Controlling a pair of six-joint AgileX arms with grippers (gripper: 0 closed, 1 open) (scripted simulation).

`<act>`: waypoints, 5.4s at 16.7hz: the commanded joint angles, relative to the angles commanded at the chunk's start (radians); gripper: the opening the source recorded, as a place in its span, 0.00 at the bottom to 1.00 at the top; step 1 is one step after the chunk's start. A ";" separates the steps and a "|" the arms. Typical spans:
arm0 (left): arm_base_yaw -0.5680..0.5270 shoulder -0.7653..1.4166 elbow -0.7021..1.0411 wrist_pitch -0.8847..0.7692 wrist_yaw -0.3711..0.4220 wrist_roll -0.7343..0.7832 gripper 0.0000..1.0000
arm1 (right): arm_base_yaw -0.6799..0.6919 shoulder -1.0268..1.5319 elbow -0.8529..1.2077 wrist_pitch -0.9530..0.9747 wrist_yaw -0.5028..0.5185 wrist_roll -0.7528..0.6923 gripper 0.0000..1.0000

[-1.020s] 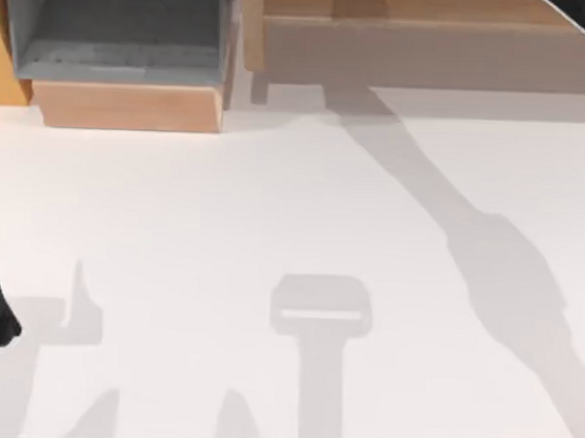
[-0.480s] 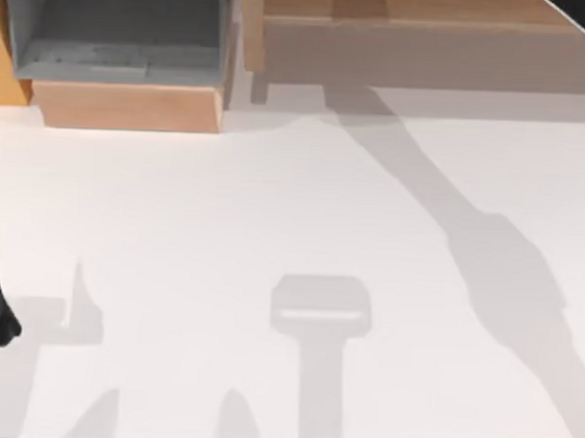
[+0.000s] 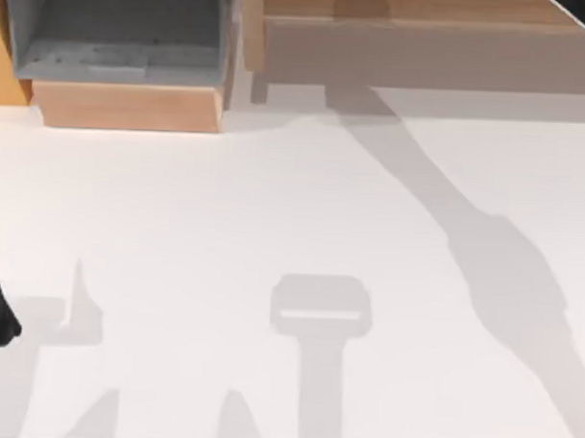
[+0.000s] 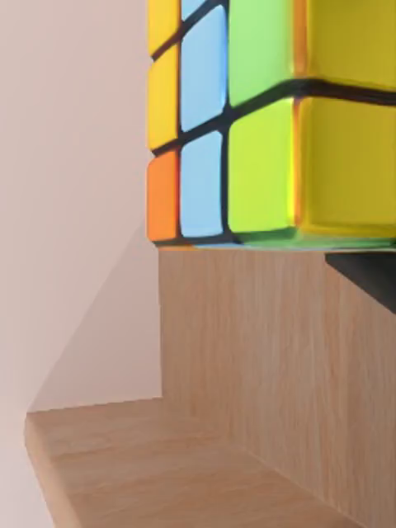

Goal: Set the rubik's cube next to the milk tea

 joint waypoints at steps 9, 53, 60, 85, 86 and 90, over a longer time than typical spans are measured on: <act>0.000 0.000 0.000 0.000 0.000 0.000 1.00 | 0.010 -0.043 0.050 -0.029 0.001 0.053 0.00; 0.000 0.000 0.000 0.000 0.000 0.000 1.00 | 0.175 -0.796 -1.406 -0.970 -0.621 0.713 0.00; 0.000 0.000 0.000 0.000 0.000 0.000 1.00 | 0.168 -0.817 -1.399 -0.927 -0.637 0.713 0.00; 0.000 0.000 0.000 0.000 0.000 0.000 1.00 | 0.182 -0.771 -1.465 -0.894 -0.615 0.716 0.75; 0.000 0.000 0.000 0.000 0.000 0.000 1.00 | 0.182 -0.771 -1.465 -0.894 -0.615 0.716 0.83; 0.000 0.000 0.000 0.000 0.000 0.000 1.00 | 0.182 -0.771 -1.465 -0.894 -0.615 0.716 1.00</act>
